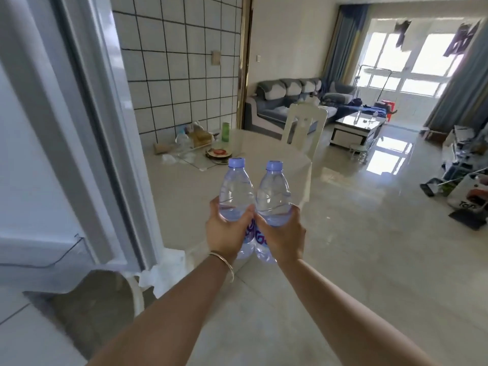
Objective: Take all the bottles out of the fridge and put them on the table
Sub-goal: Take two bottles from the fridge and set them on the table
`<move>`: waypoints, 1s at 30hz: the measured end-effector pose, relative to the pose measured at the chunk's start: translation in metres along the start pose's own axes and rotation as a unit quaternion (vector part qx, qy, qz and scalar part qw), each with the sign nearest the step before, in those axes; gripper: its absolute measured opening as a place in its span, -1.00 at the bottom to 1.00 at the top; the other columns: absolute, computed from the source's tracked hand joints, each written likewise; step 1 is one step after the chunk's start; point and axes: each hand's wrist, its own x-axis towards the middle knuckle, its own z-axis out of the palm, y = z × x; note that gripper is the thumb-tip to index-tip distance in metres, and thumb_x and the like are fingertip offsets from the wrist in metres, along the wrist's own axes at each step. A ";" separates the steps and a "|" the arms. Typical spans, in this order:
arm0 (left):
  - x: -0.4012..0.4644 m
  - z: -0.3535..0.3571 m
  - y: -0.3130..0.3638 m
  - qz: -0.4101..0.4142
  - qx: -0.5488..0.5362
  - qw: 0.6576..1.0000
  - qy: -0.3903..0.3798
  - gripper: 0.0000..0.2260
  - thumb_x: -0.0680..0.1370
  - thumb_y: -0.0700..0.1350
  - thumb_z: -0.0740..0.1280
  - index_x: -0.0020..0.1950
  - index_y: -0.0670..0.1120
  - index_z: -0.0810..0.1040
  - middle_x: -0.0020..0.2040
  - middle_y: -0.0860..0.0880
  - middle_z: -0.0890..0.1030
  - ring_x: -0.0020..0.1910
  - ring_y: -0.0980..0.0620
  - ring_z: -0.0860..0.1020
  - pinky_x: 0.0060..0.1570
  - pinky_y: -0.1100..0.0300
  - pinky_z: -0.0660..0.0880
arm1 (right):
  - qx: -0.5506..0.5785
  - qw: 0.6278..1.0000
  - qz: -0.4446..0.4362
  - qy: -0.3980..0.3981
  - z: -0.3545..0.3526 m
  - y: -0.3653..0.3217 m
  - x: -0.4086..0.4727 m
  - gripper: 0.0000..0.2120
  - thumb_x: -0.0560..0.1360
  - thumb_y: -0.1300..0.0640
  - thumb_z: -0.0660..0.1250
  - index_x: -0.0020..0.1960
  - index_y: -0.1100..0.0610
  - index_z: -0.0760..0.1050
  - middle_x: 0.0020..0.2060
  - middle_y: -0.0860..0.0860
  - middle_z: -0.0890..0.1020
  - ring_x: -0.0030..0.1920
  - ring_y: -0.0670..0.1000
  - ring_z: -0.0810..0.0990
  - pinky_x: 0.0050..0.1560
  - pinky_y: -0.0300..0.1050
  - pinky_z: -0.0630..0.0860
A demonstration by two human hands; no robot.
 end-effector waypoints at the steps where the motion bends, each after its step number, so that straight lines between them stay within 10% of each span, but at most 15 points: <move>1: 0.019 0.010 -0.005 -0.005 -0.003 1.000 0.008 -0.59 0.32 -0.01 0.54 0.07 0.05 0.44 -0.19 0.23 0.57 -0.18 0.31 0.54 -0.25 0.59 0.39 | -0.006 1.000 -0.003 -0.004 0.010 -0.001 0.020 -0.29 0.18 -0.19 0.54 0.21 0.07 0.41 0.05 0.03 0.62 0.08 0.10 0.59 0.05 -0.11 0.48; 30: 0.439 0.049 -0.136 -0.089 0.144 0.928 0.331 -0.43 0.29 0.06 0.54 0.22 -0.02 0.42 -0.07 0.06 0.57 -0.06 0.05 0.54 0.00 0.20 0.45 | 0.042 0.904 -0.034 -0.424 0.398 -0.021 0.358 -0.38 0.22 -0.12 0.55 0.16 0.06 0.40 -0.14 -0.07 0.54 -0.11 -0.01 0.54 -0.15 -0.18 0.42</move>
